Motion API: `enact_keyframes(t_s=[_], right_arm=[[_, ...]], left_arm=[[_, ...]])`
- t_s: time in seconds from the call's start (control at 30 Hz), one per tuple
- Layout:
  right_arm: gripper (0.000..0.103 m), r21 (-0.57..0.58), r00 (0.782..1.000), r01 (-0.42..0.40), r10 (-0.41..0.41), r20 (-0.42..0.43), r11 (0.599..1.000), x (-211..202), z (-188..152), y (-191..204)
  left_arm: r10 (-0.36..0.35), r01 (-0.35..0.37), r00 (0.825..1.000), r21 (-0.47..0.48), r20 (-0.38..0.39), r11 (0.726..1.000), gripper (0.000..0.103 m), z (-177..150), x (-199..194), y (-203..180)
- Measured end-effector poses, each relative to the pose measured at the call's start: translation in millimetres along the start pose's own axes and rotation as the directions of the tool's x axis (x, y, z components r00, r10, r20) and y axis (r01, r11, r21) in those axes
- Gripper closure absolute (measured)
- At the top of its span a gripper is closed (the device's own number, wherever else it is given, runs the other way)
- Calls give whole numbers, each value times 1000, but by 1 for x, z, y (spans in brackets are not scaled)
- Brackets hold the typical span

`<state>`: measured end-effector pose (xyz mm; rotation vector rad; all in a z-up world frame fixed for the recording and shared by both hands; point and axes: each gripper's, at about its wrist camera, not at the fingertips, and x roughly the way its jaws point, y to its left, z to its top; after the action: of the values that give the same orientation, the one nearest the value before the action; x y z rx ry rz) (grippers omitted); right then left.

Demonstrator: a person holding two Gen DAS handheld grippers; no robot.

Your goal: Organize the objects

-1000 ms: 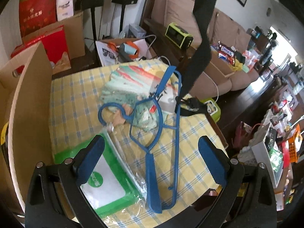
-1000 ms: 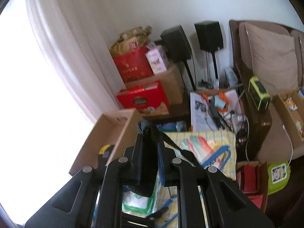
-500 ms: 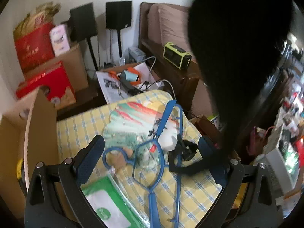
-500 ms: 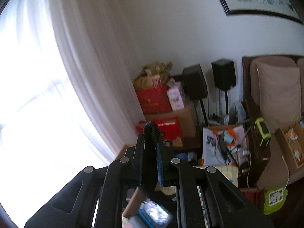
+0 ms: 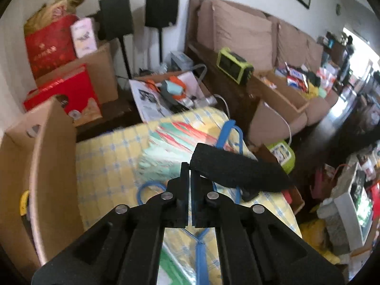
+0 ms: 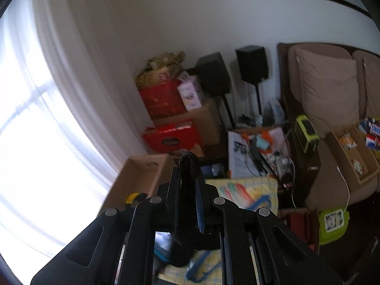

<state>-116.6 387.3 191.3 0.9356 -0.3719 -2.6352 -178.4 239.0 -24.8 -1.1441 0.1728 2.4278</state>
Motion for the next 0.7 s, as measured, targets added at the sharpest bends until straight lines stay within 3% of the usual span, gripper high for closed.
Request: enact_keyframes(t_s=[0.23,0.47,0.7], right_arm=[[92,49,998,52,-50,-41,997,16,-21,-36],[92,46,994,90,-87,-68,995,33,-36,-45],[92,34,995,72,-70,-64,997,35,-34,-37]], left_arm=[[2,-2,991,-5,136,1000,102,52,-67,19],[13,-15,964,5,265,1000,102,86,-134,24],[49,-53,969,7,240,999,102,93,-147,32]])
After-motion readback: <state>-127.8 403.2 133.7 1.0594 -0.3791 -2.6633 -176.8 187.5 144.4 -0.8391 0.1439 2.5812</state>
